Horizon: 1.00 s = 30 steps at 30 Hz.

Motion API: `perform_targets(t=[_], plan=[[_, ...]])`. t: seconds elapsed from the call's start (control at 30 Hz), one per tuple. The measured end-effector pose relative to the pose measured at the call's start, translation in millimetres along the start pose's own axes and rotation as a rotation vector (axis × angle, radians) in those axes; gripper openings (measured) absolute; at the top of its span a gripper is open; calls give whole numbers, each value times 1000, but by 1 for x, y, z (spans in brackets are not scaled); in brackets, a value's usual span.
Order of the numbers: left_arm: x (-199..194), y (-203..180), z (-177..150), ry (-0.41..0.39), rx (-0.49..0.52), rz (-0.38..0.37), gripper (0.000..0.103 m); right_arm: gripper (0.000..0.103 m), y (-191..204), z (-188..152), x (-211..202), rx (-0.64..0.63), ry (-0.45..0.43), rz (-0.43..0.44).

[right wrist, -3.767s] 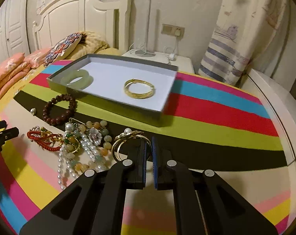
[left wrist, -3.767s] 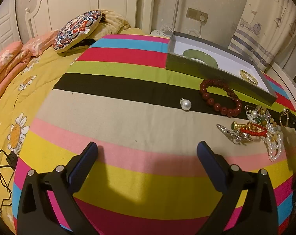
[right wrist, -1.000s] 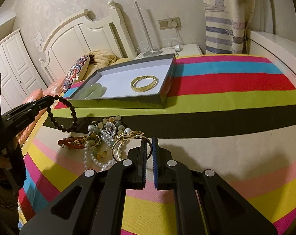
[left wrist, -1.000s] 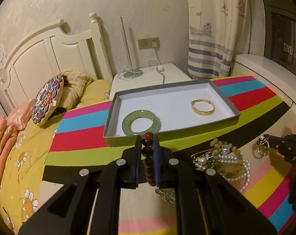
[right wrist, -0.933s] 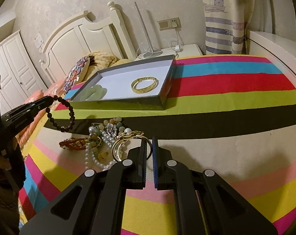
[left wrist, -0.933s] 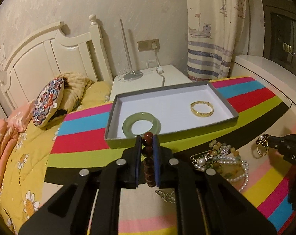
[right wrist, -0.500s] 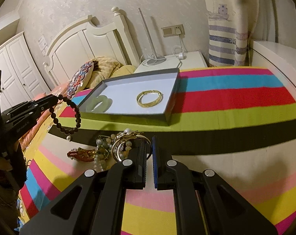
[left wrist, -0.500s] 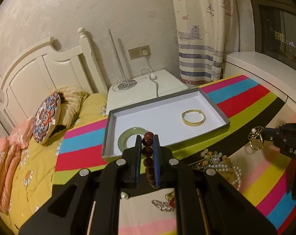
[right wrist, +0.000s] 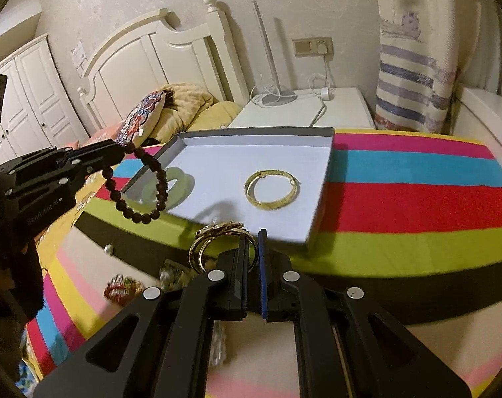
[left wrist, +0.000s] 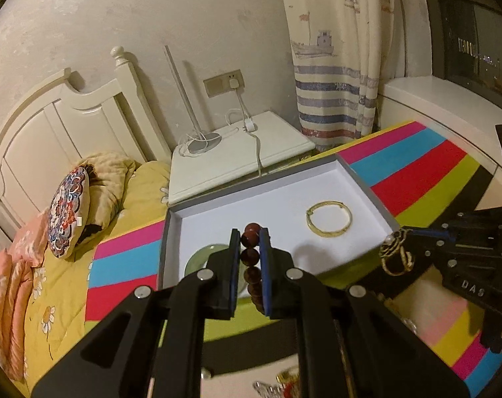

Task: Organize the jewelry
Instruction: 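Carry the bead bracelet and gold rings into the tray and open both grippers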

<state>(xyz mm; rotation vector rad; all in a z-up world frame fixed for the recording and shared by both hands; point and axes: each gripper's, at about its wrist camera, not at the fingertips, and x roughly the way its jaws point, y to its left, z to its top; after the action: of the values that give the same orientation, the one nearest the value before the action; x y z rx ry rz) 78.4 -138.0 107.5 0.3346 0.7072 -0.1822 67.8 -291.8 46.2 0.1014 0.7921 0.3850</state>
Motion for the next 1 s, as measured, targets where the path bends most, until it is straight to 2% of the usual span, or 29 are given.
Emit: perform_targets(t=[0.3,0.47,0.73,0.77,0.83,0.93,0.97,1.0], plan=[[70,25,38,99,-42,-104,11,6,12,45,63,6,64,-11],[104,41,49,138,-54,-85,11,6,22,58,101,-17,124,-32],[151,65,43,197,-67,-75,12,8,33,66,128,-70,166,-64],[154,68,39,205,-69,-78,13,12,33,66,128,-69,168,-66],[160,73,28,224,-80,-91,33,18,28,62,125,-51,164,-44],[164,79,12,242,-95,-116,43,25,29,58,116,-56,147,-41],[165,80,8,248,-97,-118,46,31,29,56,113,-60,139,-37],[166,81,3,250,-94,-108,55,36,30,54,108,-68,124,-36]])
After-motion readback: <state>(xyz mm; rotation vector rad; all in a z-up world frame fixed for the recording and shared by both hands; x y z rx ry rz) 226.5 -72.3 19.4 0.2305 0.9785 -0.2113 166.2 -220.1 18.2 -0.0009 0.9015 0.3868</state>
